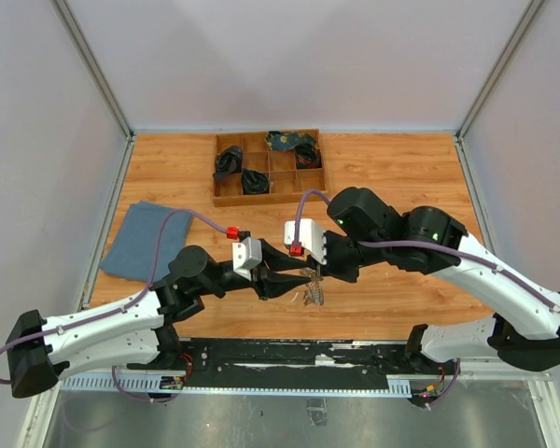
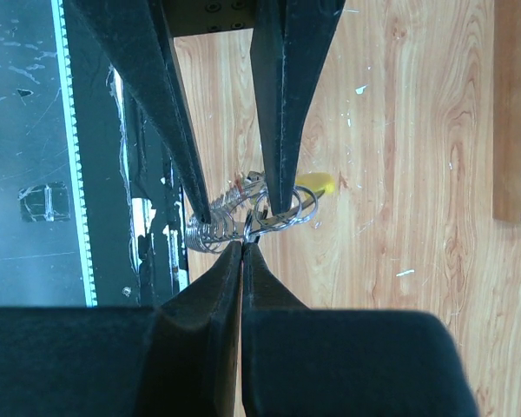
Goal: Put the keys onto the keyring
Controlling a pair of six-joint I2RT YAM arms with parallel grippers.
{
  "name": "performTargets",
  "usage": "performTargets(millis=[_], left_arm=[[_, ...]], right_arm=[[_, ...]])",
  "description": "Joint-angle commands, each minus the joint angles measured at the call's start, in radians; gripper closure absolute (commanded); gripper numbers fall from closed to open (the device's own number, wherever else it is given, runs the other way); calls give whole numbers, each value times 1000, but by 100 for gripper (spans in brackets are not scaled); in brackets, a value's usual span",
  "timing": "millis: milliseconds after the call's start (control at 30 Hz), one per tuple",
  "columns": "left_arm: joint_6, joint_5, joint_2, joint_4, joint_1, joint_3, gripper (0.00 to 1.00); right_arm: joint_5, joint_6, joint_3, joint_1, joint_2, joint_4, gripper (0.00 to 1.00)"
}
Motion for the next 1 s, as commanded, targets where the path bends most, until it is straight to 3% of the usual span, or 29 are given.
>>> performTargets(millis=[0, 667, 867, 967], left_arm=[[22, 0, -4, -15, -5, 38, 61], [35, 15, 31, -36, -11, 57, 71], [37, 20, 37, -39, -12, 61, 77], [37, 22, 39, -39, -13, 63, 85]], right_arm=[[-6, 1, 43, 8, 8, -36, 100], [-32, 8, 36, 8, 6, 11, 100], [-30, 10, 35, 8, 1, 17, 100], [-31, 13, 33, 8, -1, 20, 100]])
